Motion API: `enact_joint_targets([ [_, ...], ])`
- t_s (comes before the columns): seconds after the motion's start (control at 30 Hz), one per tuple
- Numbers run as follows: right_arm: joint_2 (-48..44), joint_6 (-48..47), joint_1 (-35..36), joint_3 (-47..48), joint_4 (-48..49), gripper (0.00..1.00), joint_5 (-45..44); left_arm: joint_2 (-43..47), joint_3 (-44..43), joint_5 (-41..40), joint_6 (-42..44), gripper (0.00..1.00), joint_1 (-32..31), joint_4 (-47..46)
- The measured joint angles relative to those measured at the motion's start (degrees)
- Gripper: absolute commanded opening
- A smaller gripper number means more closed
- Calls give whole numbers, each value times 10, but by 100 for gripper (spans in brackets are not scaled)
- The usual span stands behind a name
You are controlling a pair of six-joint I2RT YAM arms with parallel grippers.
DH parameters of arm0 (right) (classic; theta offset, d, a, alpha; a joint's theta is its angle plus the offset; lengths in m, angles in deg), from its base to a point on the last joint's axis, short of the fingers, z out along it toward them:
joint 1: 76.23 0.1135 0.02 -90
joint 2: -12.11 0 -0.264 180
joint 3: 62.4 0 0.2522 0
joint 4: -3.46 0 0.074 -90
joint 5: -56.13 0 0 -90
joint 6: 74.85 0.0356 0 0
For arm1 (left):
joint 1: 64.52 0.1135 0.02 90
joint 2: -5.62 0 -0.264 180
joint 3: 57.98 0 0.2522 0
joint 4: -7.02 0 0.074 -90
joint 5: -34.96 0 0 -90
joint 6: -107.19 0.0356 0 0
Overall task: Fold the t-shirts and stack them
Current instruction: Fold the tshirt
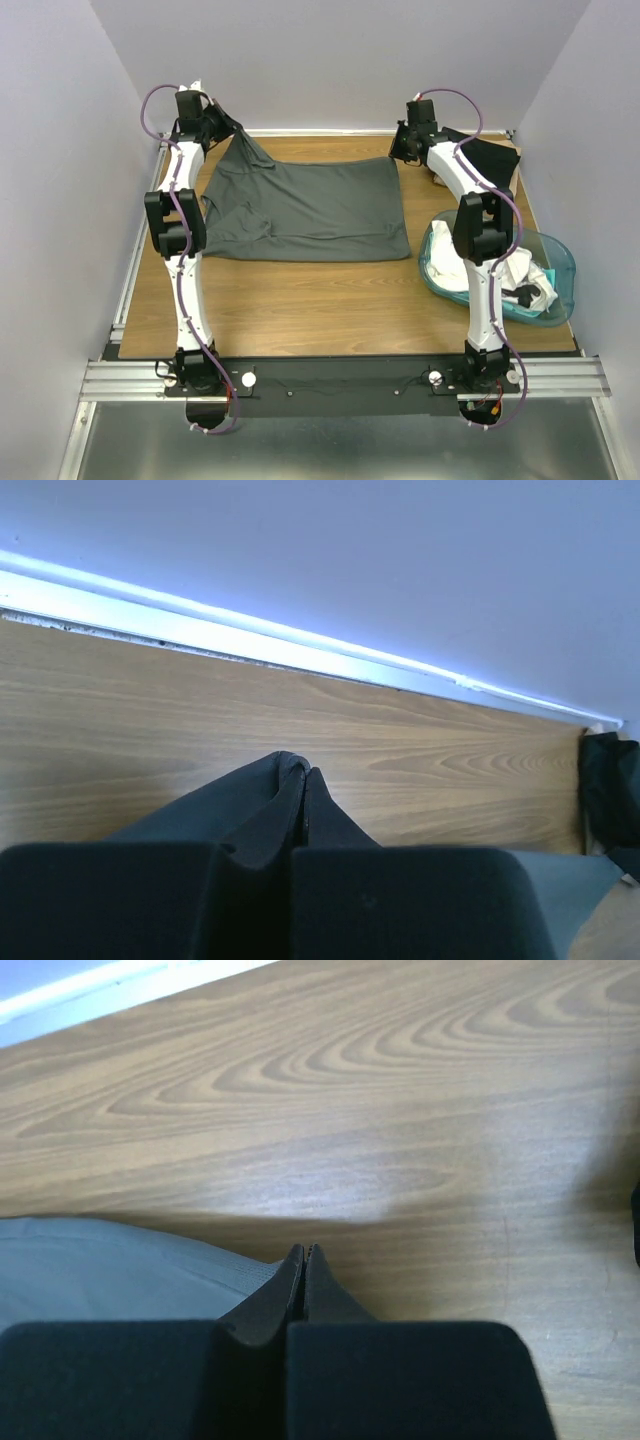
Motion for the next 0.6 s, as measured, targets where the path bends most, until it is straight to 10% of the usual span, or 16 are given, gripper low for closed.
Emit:
enact_joint_targets([
  [0.6, -38, -39, -3, -107, 22, 0, 26, 326, 451, 12, -73, 0, 16, -85],
])
